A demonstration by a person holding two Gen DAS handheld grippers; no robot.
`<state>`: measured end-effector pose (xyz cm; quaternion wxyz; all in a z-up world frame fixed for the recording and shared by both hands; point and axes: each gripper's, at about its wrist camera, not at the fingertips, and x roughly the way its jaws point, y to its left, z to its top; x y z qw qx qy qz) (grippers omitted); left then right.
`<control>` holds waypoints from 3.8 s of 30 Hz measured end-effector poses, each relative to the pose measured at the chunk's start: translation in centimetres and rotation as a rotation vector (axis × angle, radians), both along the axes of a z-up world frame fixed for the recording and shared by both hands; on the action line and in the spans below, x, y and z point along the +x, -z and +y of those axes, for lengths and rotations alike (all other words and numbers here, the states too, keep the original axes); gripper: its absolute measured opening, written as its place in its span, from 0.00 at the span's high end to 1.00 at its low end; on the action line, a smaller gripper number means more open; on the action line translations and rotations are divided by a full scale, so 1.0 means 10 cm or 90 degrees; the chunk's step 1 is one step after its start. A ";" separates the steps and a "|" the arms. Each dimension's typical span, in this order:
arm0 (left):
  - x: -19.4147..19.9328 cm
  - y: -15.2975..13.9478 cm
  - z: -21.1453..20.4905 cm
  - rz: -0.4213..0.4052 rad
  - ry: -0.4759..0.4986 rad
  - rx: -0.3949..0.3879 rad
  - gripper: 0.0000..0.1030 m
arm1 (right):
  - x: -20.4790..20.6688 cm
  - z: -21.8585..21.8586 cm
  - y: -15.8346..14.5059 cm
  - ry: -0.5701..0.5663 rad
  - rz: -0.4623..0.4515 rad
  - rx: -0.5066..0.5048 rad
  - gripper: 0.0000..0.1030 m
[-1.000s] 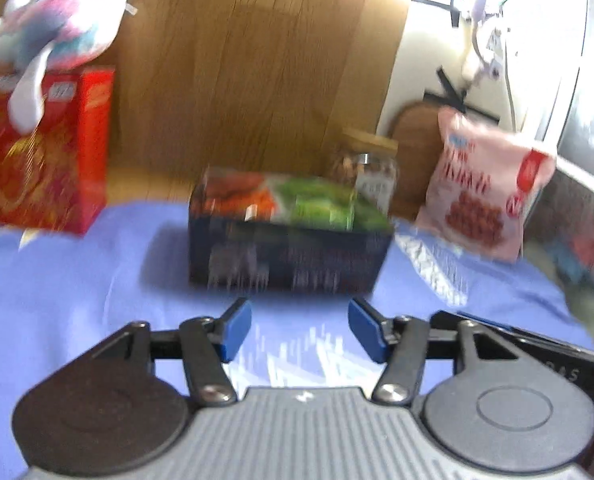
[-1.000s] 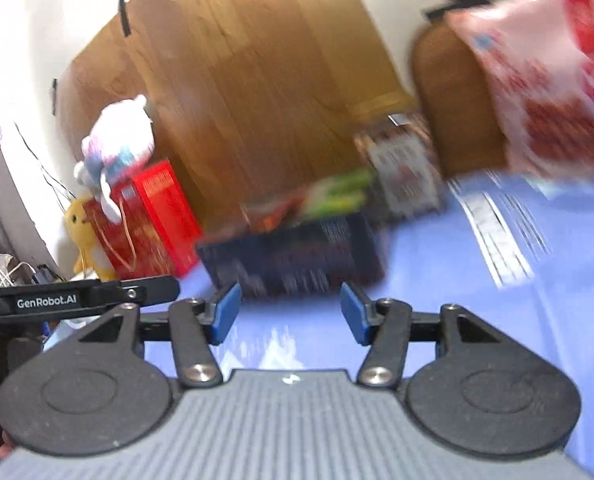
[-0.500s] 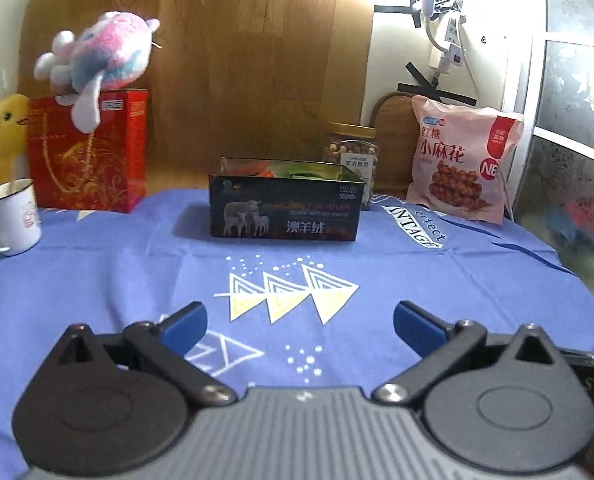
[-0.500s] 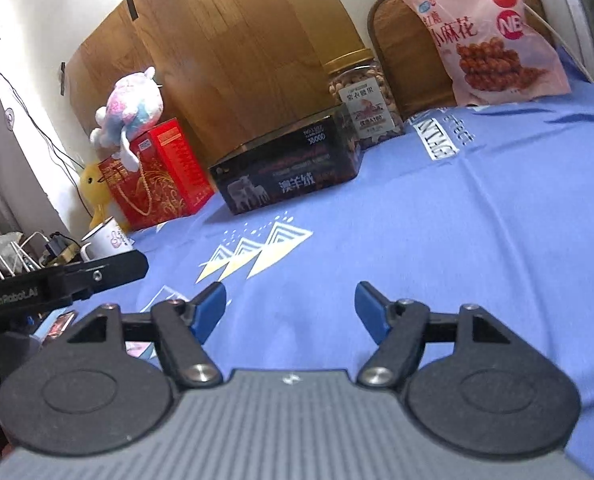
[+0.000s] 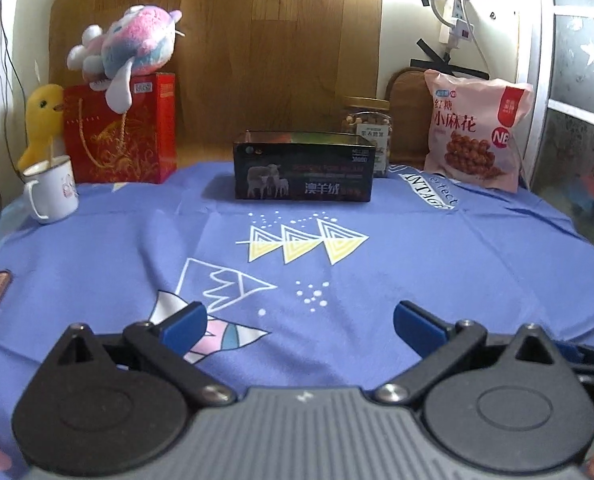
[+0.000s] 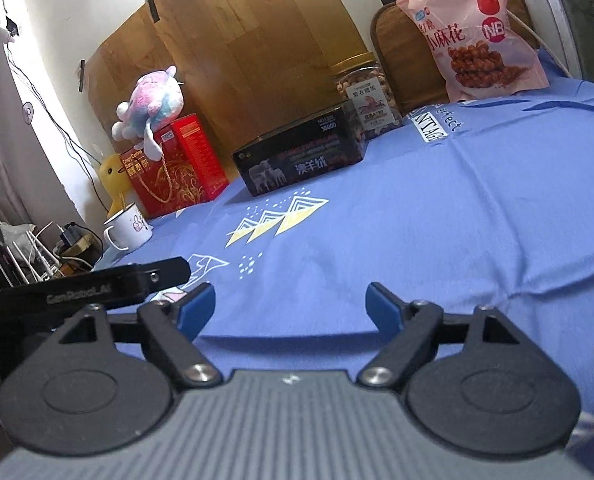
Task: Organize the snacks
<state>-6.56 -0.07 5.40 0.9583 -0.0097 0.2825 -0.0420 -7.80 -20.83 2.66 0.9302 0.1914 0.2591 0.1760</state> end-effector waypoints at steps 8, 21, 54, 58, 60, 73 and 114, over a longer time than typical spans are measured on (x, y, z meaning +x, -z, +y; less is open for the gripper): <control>-0.03 -0.02 -0.03 -0.024 -0.022 0.030 0.00 | -0.07 -0.06 0.02 0.037 0.006 0.000 0.11; -0.08 0.04 -0.07 -0.055 -0.044 0.097 0.00 | -0.08 -0.09 0.06 0.079 0.027 0.003 0.05; -0.06 0.10 -0.05 -0.030 -0.055 0.112 0.00 | -0.12 -0.05 0.02 0.083 0.011 -0.011 0.02; -0.06 0.11 -0.05 -0.020 -0.051 0.106 0.00 | -0.12 -0.05 0.02 0.083 0.011 -0.011 0.00; -0.06 0.12 -0.05 -0.013 -0.046 0.099 0.00 | -0.11 -0.05 0.02 0.082 0.014 -0.012 0.00; -0.06 0.14 -0.04 0.005 -0.027 0.085 0.00 | -0.11 -0.04 0.06 0.080 0.024 -0.008 0.00; 0.00 0.25 0.03 0.081 -0.026 0.060 0.00 | -0.10 -0.02 0.08 0.079 0.029 -0.006 0.00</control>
